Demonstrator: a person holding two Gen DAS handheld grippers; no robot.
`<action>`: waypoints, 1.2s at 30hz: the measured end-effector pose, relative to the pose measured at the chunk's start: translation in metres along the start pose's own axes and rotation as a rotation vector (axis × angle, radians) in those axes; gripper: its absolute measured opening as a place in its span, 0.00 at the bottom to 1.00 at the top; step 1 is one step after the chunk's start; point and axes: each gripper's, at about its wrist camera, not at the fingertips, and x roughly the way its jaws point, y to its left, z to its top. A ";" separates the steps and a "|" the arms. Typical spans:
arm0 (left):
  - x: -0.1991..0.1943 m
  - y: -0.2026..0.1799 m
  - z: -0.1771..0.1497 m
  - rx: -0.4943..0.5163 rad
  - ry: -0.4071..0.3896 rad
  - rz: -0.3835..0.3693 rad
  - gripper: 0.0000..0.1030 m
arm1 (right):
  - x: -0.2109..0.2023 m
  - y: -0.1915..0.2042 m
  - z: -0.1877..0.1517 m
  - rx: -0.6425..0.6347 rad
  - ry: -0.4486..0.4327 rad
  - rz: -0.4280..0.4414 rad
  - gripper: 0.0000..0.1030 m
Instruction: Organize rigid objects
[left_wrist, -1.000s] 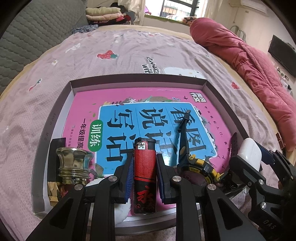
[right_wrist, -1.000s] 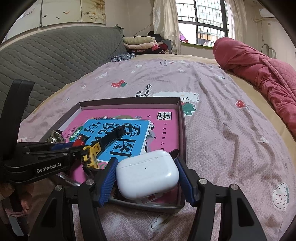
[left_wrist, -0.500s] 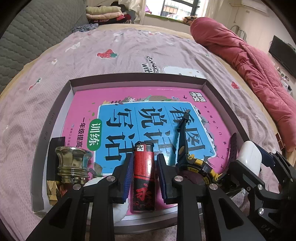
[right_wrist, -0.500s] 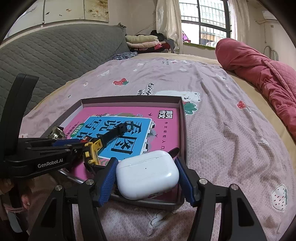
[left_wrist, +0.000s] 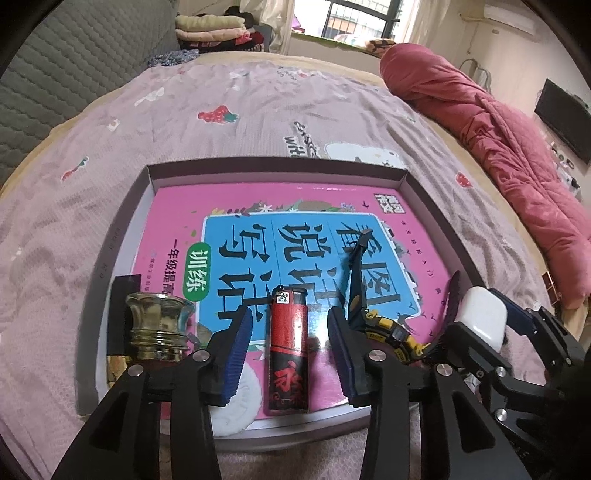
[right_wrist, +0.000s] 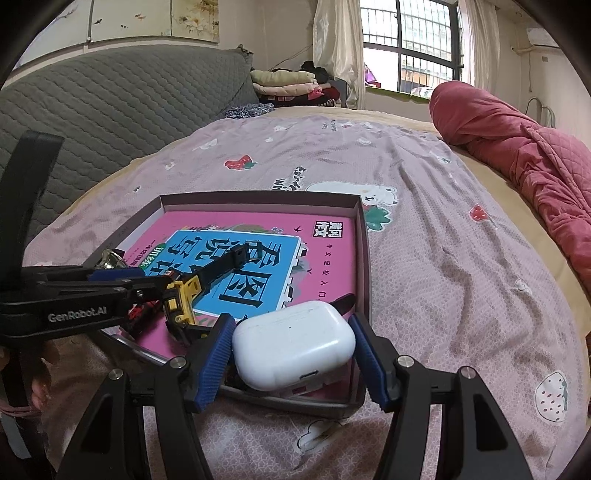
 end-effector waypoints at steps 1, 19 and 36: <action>-0.002 0.000 0.000 -0.003 -0.003 0.000 0.44 | 0.000 0.000 0.000 0.000 0.000 0.000 0.61; -0.040 0.010 -0.010 0.002 -0.028 0.046 0.60 | -0.015 -0.001 0.006 0.030 -0.047 0.042 0.61; -0.083 0.014 -0.025 0.012 -0.085 0.052 0.69 | -0.067 0.031 0.004 -0.002 -0.183 -0.010 0.63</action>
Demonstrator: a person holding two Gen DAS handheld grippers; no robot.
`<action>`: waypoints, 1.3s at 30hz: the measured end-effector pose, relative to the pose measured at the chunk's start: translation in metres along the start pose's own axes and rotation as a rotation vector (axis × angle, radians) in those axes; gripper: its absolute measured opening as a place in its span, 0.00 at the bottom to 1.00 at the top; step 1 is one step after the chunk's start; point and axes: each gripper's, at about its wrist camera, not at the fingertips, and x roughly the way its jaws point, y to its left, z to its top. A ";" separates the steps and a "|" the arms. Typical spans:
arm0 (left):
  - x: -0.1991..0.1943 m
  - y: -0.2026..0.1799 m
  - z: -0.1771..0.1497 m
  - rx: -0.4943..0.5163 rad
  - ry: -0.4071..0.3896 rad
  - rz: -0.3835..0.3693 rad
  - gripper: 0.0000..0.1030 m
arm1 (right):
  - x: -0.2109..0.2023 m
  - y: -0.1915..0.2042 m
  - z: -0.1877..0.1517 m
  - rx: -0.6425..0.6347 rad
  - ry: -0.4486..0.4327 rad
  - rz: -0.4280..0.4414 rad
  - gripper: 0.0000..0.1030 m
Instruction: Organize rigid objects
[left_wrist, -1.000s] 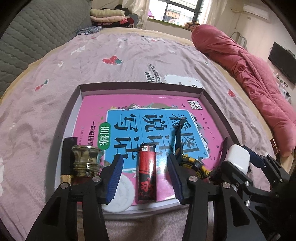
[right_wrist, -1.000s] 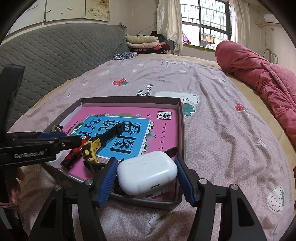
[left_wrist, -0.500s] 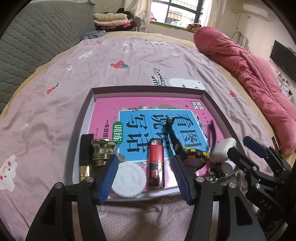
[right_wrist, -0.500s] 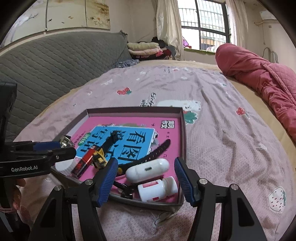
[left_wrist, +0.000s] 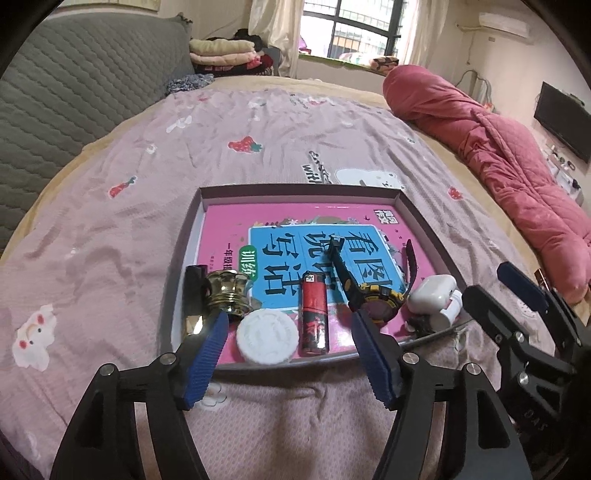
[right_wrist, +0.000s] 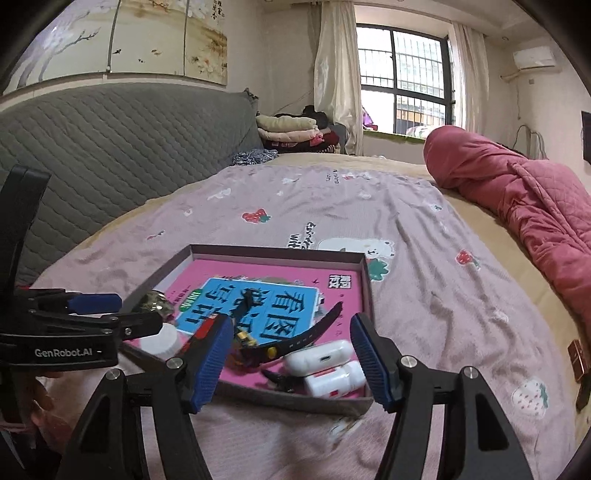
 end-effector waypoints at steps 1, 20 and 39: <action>-0.003 0.000 -0.001 -0.001 -0.004 -0.001 0.70 | -0.003 0.003 -0.001 0.003 0.001 -0.004 0.63; -0.038 0.008 -0.053 0.015 0.005 0.056 0.74 | -0.033 0.027 -0.023 0.023 0.106 -0.098 0.63; -0.076 0.007 -0.073 0.025 -0.041 0.102 0.74 | -0.063 0.054 -0.033 0.029 0.108 -0.091 0.63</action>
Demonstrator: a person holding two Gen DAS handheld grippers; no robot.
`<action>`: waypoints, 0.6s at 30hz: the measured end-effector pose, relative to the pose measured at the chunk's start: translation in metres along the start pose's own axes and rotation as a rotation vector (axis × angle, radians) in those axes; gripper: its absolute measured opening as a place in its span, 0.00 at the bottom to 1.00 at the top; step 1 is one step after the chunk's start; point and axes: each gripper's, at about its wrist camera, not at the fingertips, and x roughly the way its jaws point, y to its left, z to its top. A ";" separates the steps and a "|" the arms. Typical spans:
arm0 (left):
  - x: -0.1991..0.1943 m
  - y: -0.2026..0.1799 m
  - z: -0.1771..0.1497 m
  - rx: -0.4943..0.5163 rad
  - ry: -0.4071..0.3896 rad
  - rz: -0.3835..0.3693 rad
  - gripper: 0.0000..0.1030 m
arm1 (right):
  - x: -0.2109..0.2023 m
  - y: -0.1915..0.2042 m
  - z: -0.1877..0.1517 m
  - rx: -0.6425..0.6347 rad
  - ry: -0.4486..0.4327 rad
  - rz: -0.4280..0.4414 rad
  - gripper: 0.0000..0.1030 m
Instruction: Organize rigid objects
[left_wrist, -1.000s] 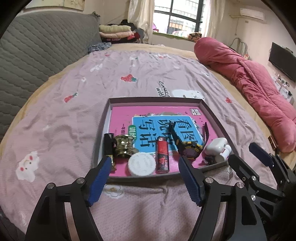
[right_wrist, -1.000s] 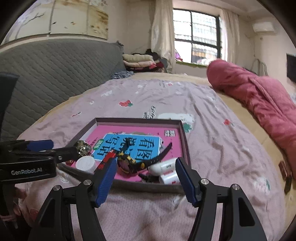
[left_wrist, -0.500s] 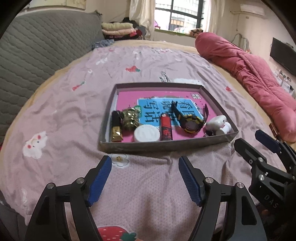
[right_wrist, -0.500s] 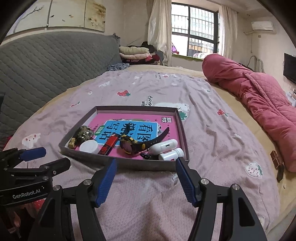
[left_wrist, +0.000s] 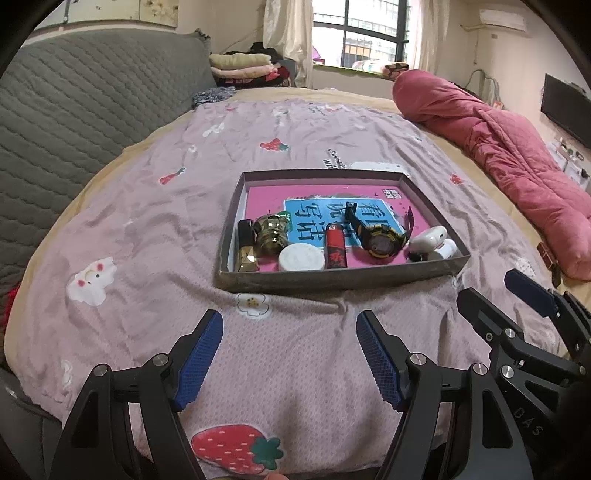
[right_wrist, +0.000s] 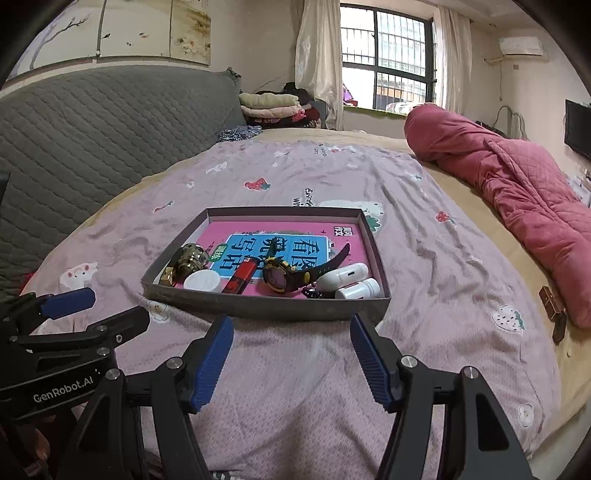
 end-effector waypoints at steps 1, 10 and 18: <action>0.000 -0.001 -0.001 0.001 0.002 -0.002 0.74 | -0.001 0.001 0.000 -0.005 -0.001 -0.003 0.63; 0.002 -0.001 -0.014 0.001 0.008 -0.004 0.74 | -0.004 0.001 -0.006 0.007 -0.006 0.035 0.63; 0.007 -0.005 -0.023 0.003 0.018 -0.016 0.74 | 0.011 -0.004 -0.021 0.034 0.031 0.033 0.63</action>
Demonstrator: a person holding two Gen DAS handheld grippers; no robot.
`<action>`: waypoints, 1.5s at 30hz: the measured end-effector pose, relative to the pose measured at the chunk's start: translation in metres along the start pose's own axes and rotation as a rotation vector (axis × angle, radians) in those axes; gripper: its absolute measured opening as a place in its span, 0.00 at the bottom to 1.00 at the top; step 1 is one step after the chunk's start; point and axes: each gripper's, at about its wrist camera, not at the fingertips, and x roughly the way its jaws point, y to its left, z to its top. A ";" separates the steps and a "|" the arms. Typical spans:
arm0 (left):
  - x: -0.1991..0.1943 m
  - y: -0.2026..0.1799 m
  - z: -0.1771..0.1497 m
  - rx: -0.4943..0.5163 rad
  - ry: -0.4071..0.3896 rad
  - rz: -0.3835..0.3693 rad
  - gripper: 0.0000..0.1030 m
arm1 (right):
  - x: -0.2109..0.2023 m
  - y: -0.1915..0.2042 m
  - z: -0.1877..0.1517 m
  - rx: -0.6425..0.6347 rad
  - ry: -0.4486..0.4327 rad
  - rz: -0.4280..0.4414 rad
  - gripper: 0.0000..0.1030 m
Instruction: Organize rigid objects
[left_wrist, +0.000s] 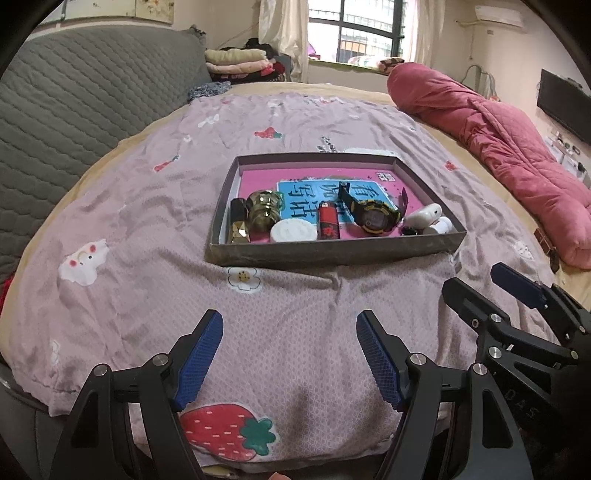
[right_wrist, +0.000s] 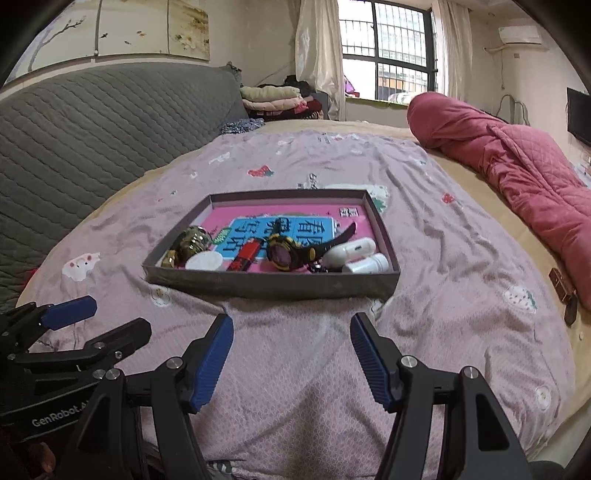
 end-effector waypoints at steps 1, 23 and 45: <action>0.001 0.000 -0.001 -0.001 0.003 0.000 0.74 | 0.002 -0.001 -0.002 0.003 0.006 0.000 0.63; 0.025 0.007 -0.007 -0.029 0.029 0.004 0.74 | 0.020 -0.005 -0.014 -0.005 0.063 -0.004 0.63; 0.032 0.010 -0.008 -0.043 0.048 0.007 0.74 | 0.027 -0.005 -0.016 -0.001 0.083 -0.013 0.63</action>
